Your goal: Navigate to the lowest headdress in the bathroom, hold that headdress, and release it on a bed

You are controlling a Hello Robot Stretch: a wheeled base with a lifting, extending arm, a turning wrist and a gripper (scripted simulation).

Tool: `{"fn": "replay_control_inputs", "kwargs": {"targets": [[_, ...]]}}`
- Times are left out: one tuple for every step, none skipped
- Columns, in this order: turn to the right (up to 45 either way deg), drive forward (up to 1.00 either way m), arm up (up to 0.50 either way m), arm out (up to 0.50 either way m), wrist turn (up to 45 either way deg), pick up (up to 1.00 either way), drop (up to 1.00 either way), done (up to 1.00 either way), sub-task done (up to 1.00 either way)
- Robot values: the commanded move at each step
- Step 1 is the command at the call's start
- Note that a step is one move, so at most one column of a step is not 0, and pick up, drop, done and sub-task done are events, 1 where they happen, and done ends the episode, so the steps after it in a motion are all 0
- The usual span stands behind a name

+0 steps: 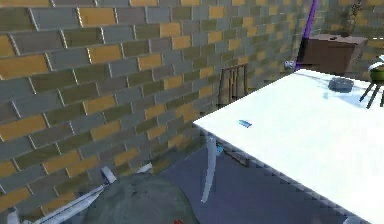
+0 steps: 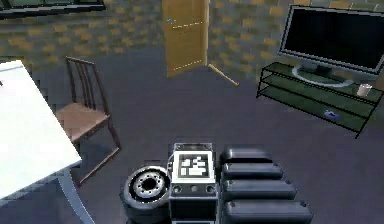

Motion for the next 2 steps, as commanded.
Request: {"fn": "replay_control_inputs", "kwargs": {"targets": [[-45.0,0.0,0.0,0.0,0.0,0.0,0.0,0.0,0.0],[-45.0,0.0,0.0,0.0,0.0,0.0,0.0,0.0,0.0]]}}
